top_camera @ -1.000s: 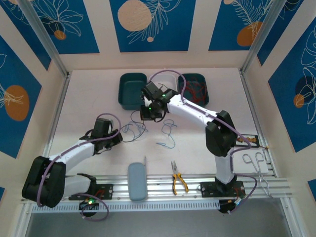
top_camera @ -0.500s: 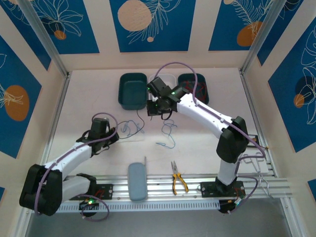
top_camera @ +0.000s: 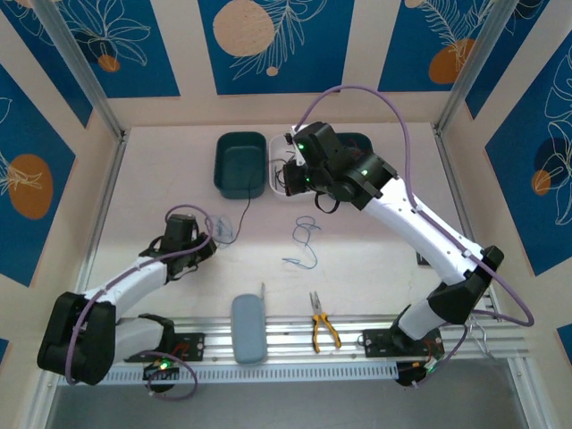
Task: Untangle the cables
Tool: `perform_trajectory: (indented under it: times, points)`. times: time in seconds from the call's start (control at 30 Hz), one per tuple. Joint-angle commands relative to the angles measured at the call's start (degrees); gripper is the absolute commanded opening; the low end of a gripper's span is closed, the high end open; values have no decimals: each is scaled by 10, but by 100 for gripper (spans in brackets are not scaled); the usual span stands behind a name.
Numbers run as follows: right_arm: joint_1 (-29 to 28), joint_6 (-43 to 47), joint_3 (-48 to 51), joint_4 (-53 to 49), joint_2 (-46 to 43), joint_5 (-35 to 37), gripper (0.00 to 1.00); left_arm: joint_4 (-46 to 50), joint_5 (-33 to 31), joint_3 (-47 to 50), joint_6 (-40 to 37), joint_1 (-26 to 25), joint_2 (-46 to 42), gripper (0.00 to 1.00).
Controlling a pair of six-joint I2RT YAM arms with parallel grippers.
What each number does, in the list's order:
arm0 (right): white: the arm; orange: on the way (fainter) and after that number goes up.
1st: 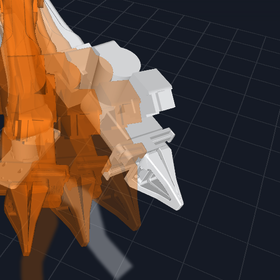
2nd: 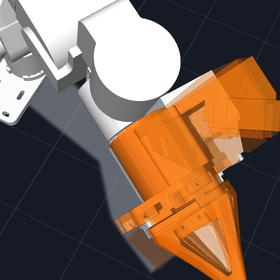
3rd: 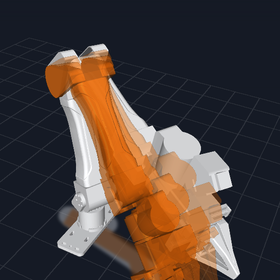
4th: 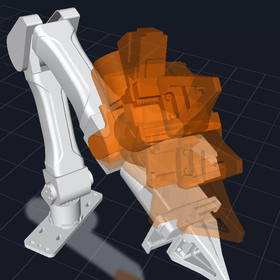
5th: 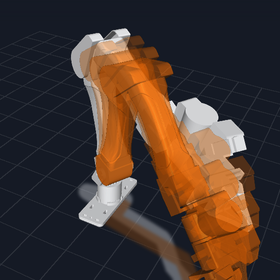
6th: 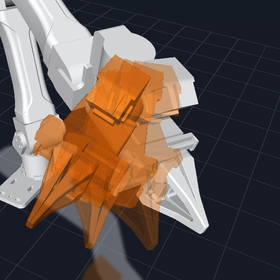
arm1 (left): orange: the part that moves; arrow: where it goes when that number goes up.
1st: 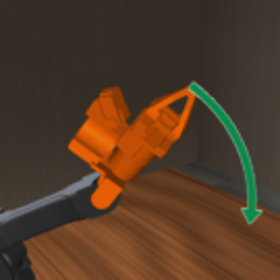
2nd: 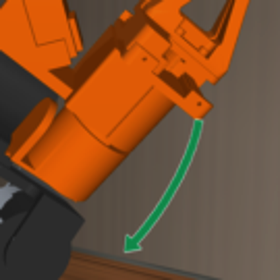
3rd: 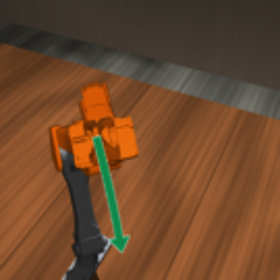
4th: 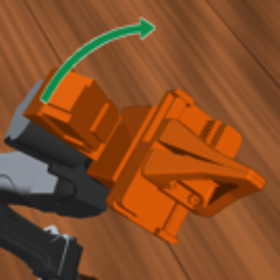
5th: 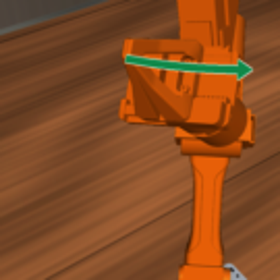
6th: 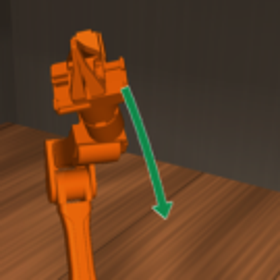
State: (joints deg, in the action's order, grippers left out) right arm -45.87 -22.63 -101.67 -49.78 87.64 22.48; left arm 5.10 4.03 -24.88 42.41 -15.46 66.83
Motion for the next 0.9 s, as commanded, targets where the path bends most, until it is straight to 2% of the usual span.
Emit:
perform_trajectory:
  times: [0.0,0.07,0.1,0.33,0.5,0.73,0.87]
  points:
    - [-5,38,-44,-11,-7,-2,0,-12,8,13,14,7,4,25]
    - [-11,54,-62,-10,-7,-7,0,-15,8,15,18,7,2,40]
    - [-14,60,-70,-8,-7,-10,0,-15,9,16,19,7,2,43]
    - [-23,95,-130,-22,7,-17,0,-17,9,20,25,7,-11,50]
    - [-30,115,-170,-37,24,-4,0,-37,51,10,4,7,-22,66]
    - [-48,130,-207,-46,49,8,0,-132,127,-20,-43,-3,-42,87]
    - [-62,138,-231,-50,64,11,0,-166,127,-42,-59,-23,-19,89]
